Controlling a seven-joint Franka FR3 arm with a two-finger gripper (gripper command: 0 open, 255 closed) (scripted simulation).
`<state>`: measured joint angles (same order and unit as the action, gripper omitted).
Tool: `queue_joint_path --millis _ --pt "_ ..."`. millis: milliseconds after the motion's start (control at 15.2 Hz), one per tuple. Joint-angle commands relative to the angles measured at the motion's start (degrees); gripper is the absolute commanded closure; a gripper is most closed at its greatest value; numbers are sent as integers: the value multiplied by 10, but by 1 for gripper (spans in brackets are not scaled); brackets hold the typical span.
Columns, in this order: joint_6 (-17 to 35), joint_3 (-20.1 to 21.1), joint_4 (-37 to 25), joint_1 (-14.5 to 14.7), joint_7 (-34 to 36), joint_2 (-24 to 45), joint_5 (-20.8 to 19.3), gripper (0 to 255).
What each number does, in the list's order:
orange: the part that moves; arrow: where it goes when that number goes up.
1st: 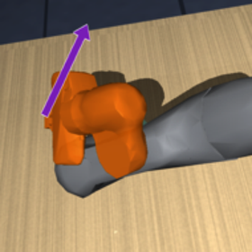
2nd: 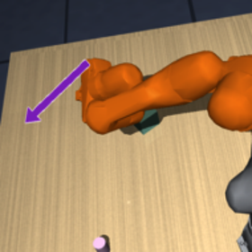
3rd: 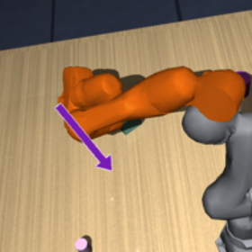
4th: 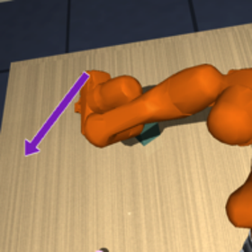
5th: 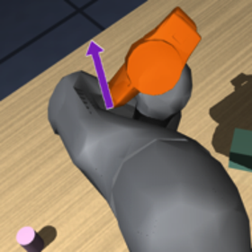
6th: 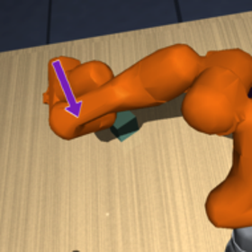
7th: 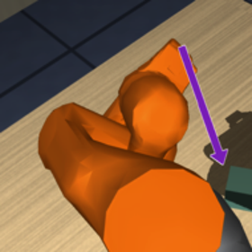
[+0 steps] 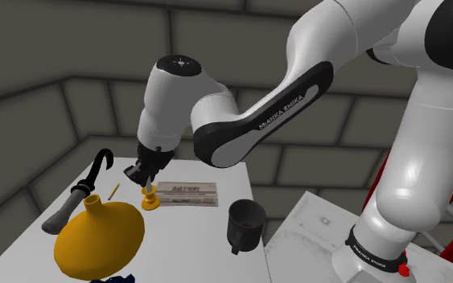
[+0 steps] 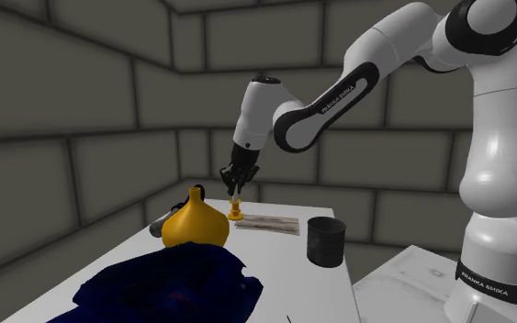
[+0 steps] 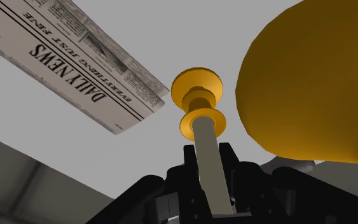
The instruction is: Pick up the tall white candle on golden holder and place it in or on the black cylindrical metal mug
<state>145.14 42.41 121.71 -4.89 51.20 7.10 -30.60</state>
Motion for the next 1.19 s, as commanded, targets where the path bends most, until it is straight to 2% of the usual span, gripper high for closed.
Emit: queue_joint_path --millis 0,528,990,1122 --pt "-10 5 -3 -4 -18 -13 23 255" --pt "-54 14 -29 -12 -72 -51 88 255" --pt "-95 15 -59 -14 -108 -75 129 255" --pt "-80 7 -5 -14 -143 -138 188 255"
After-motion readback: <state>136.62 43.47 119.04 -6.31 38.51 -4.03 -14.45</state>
